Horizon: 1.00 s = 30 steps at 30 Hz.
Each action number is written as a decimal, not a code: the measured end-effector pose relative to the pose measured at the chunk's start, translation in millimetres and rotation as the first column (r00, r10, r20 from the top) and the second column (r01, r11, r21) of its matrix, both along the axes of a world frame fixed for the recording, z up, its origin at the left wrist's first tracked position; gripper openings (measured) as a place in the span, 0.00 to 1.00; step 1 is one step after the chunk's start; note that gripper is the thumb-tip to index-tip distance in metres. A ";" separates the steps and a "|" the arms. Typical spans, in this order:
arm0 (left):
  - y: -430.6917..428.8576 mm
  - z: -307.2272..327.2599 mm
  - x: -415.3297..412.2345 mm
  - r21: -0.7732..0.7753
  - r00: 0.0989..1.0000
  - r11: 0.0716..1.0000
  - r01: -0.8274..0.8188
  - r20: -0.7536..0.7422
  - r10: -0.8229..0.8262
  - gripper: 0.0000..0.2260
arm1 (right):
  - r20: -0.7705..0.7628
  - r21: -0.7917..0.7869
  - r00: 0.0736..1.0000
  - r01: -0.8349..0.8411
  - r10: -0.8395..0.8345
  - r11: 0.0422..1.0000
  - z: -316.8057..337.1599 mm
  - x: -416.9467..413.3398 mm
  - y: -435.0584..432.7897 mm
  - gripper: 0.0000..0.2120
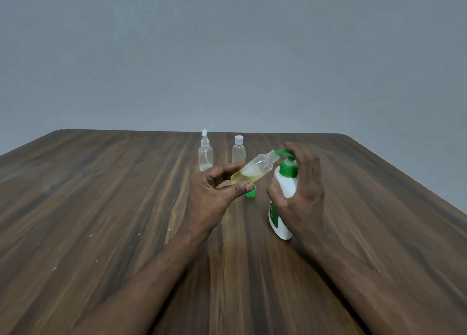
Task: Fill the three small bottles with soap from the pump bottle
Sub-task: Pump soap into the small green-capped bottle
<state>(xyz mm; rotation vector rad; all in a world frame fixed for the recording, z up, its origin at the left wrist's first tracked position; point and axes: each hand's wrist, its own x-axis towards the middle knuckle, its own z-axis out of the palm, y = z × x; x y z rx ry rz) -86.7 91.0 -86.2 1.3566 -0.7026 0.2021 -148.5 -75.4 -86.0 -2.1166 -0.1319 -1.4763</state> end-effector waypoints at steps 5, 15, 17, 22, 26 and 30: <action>0.2 0.8 -1.3 0.005 1.000 1.000 -0.009 0.009 0.009 0.18 | 0.002 -0.002 1.000 -0.005 0.005 1.000 -0.9 1.7 -0.7 0.30; -0.3 0.1 -1.2 0.004 1.000 1.000 -0.008 -0.001 0.008 0.19 | -0.006 0.005 1.000 -0.015 0.015 1.000 -0.1 -0.4 0.0 0.32; -0.2 0.2 -1.1 0.001 1.000 1.000 -0.008 -0.002 0.008 0.19 | -0.007 0.002 1.000 -0.013 0.013 1.000 -0.1 0.2 -0.3 0.31; -0.2 -0.9 -1.1 0.007 1.000 1.000 -0.015 0.001 0.015 0.19 | -0.002 0.021 1.000 -0.018 0.018 1.000 -0.7 0.8 0.0 0.28; 0.0 -0.7 -1.5 0.012 1.000 1.000 -0.012 0.000 0.012 0.19 | -0.004 0.004 1.000 -0.022 0.022 1.000 -0.7 -0.2 -0.6 0.30; 0.0 0.5 -2.1 0.009 1.000 1.000 -0.007 -0.010 0.007 0.18 | -0.007 -0.003 1.000 0.000 0.000 1.000 -0.2 -0.7 -0.2 0.31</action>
